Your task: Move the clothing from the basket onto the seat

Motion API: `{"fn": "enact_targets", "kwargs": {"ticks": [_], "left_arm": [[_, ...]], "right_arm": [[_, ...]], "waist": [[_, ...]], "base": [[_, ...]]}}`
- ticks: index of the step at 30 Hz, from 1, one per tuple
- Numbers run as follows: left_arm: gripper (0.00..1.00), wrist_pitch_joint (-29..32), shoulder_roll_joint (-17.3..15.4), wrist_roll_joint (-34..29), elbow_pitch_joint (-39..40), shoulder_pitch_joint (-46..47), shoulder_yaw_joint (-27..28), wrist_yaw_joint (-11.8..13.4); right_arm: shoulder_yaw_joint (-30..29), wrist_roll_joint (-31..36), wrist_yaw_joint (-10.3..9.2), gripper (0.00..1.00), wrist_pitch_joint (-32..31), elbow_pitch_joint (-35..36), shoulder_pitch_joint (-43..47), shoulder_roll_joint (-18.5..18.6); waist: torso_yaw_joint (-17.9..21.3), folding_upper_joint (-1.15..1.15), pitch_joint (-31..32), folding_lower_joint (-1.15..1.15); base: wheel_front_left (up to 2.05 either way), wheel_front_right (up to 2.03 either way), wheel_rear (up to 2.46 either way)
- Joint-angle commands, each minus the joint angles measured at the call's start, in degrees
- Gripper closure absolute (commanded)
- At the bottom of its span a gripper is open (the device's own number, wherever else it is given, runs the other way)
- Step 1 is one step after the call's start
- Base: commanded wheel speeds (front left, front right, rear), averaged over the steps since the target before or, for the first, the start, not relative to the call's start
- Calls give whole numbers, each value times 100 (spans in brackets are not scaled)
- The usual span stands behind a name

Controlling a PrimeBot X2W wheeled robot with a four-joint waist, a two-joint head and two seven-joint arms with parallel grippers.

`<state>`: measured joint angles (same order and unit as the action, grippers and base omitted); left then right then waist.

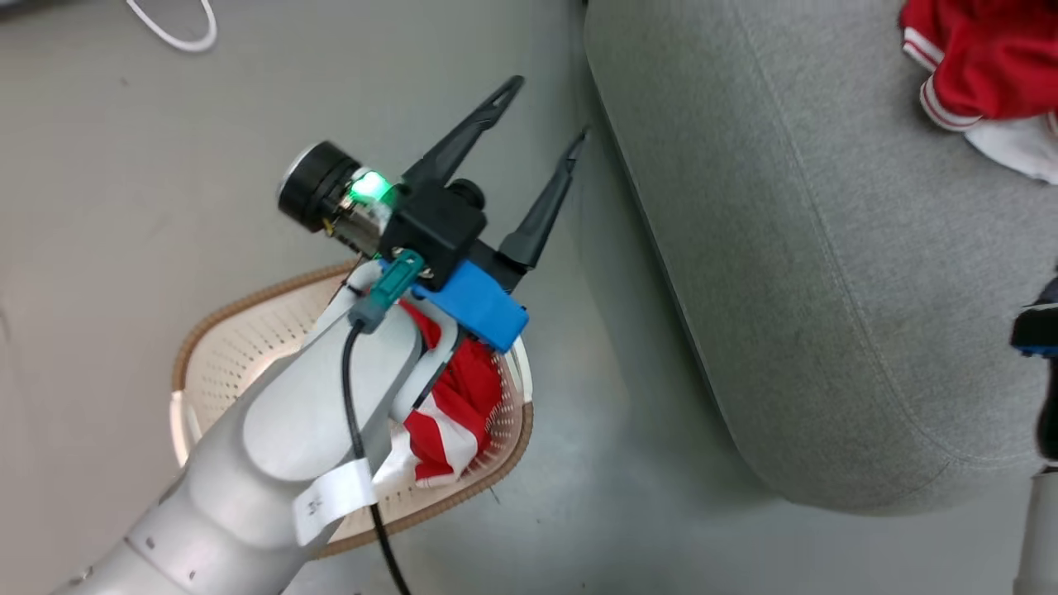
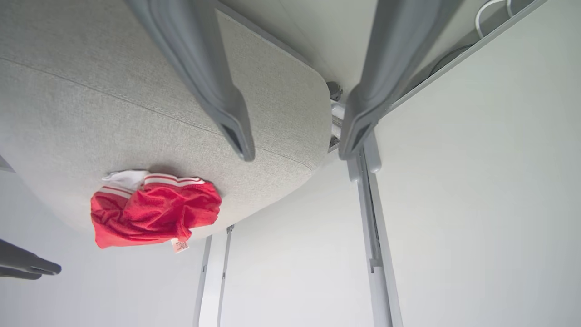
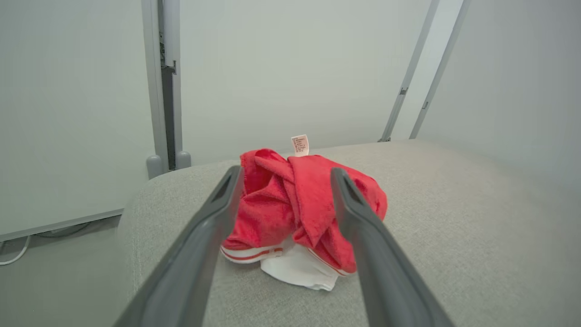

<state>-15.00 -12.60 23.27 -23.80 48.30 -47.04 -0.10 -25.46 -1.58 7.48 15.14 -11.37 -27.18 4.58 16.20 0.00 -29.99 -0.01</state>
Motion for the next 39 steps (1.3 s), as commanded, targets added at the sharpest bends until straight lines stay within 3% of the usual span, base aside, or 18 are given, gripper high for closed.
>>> {"fn": "enact_targets", "kwargs": {"ticks": [1,7,18,27,39], "left_arm": [[0,-23,-13,-3,26,-196,107,57],[0,-25,9,-131,301,-989,1023,247],[0,-26,255,-533,584,-2351,2495,231],[0,-22,513,-937,874,-3376,3476,47],[0,-23,824,-1386,1199,-4222,4320,-321]], "right_arm": [[114,43,2,0,1,55,142,42],[1018,37,2,0,1,210,420,66],[2038,-107,2,0,1,123,896,92],[2167,-241,2,0,1,-3,1460,-33],[2131,-301,2,0,1,-131,2129,-144]], "waist": [[-147,0,451,1],[-399,0,1143,1],[-988,0,2121,1],[-1304,0,2625,1],[-1437,0,2902,1]], "base": [[0,0,0],[0,0,0],[0,0,0],[0,0,0],[0,0,0]]}}
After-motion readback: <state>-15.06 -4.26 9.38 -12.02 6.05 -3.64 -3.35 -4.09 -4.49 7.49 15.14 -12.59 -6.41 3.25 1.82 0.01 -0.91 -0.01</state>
